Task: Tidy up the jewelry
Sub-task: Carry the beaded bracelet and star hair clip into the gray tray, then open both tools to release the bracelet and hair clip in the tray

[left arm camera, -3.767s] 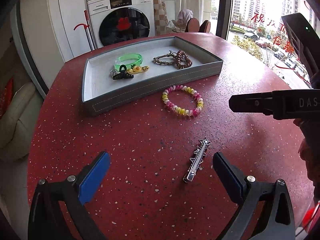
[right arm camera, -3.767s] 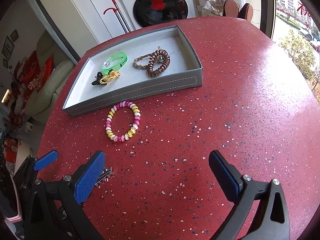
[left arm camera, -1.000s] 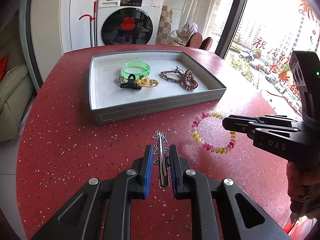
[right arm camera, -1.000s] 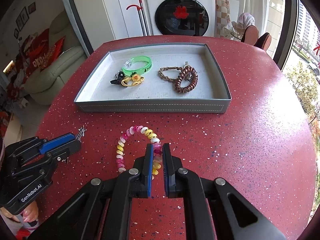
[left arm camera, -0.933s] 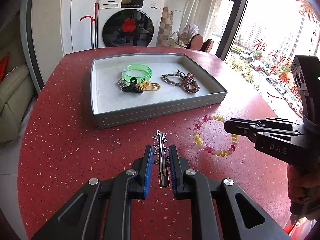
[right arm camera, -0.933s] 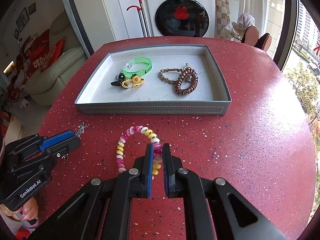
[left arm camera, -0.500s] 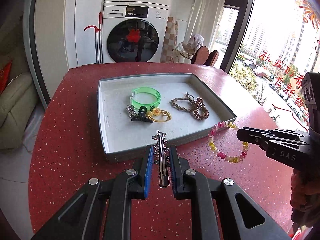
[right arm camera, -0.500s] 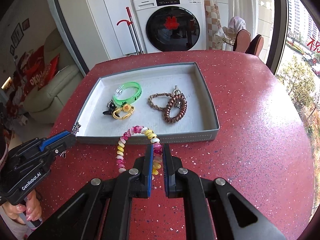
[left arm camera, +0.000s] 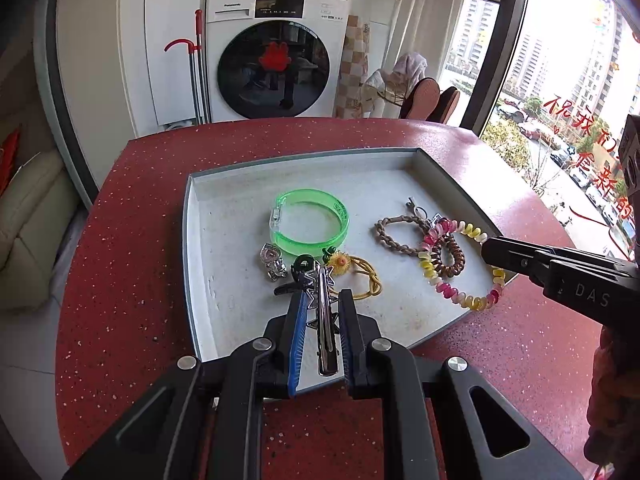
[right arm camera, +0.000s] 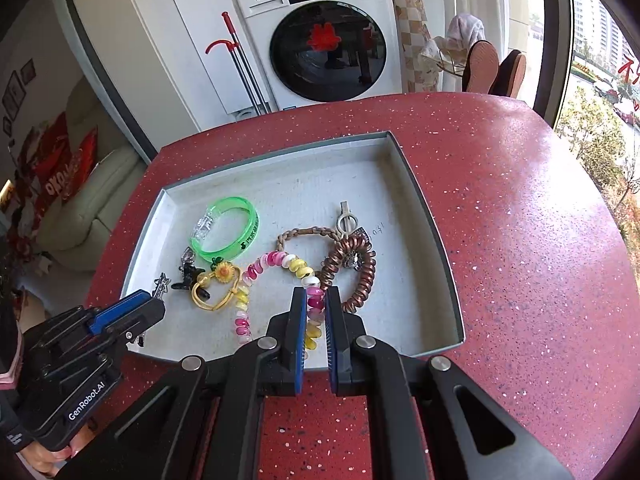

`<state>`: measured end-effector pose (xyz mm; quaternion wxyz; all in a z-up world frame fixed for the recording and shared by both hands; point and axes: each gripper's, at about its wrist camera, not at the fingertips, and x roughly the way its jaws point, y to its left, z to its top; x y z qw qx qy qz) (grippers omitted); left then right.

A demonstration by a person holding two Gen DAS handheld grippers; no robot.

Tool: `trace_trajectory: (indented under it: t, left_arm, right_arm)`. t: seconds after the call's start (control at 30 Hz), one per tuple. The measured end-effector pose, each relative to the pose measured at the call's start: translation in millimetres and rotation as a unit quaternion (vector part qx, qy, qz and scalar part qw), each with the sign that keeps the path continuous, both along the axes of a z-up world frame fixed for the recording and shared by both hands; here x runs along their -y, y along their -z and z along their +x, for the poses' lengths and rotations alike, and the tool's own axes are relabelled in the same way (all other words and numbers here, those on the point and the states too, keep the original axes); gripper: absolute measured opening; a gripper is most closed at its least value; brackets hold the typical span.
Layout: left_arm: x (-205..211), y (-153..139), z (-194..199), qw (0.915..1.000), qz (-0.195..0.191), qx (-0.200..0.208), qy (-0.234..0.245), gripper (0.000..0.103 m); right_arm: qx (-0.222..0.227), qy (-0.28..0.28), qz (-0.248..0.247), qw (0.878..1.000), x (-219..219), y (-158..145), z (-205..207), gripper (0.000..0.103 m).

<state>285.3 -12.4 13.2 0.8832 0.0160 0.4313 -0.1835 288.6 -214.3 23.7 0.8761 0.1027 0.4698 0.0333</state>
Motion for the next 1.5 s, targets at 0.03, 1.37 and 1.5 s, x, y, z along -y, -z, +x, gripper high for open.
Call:
trace_trajectory:
  t: [0.03, 1.37, 1.5]
  left_arm:
    - [0, 3, 4, 1.0000, 0.001, -0.007, 0.002, 0.034]
    - [21, 33, 27, 0.9979, 0.063, -0.005, -0.014, 0.034]
    - [21, 32, 25, 0.9981, 0.061, -0.004, -0.012, 0.034]
  right_arm:
    - [-0.005, 0.001, 0.001, 1.000, 0, 4, 4, 0.010]
    - [-0.022, -0.016, -0.040, 0.999, 0, 32, 18, 0.030]
    - [-0.022, -0.016, -0.040, 0.999, -1, 33, 14, 0.030]
